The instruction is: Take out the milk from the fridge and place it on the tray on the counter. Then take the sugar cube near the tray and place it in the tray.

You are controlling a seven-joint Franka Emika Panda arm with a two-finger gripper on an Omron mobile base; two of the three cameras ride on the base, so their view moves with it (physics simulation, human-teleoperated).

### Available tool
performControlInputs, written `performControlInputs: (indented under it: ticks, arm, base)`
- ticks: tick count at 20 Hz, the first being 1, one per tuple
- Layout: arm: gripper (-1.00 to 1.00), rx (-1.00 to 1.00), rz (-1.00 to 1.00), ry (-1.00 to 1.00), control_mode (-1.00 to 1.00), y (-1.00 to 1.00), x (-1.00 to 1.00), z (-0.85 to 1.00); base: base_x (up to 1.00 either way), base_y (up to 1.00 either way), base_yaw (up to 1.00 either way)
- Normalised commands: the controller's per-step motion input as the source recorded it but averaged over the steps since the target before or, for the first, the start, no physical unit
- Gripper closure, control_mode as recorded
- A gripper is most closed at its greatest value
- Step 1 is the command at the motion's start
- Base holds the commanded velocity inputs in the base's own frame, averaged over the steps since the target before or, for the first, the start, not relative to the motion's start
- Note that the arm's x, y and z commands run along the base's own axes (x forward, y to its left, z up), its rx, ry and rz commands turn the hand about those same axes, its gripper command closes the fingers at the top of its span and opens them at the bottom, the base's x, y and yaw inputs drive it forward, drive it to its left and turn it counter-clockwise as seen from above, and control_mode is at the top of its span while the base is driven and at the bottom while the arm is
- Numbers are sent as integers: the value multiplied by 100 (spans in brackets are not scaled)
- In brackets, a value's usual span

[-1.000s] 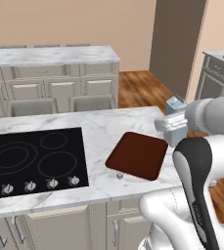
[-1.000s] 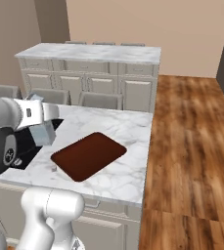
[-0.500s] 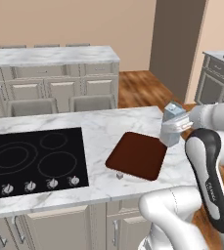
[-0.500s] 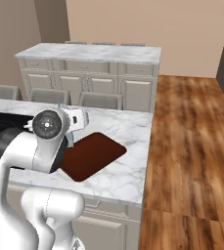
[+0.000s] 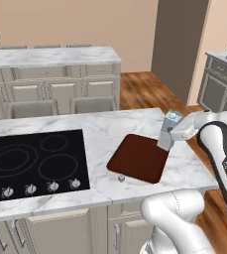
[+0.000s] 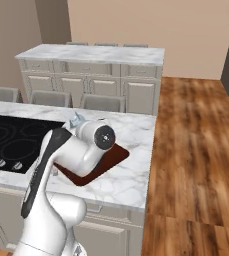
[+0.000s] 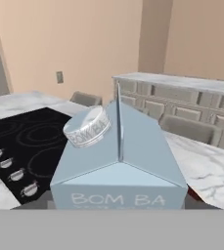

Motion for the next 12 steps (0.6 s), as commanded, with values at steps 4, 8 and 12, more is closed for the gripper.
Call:
performControlInputs:
  ticks: [4,8,12]
  arm:
    - [100,-5,16,0,-100,0,43,-38]
    - [100,-6,7,4,-100,0,26,-33]
    - [100,-4,2,3,-100,0,27,-30]
  base:
    - [0,0,0]
    - [0,0,0]
    - [0,0,0]
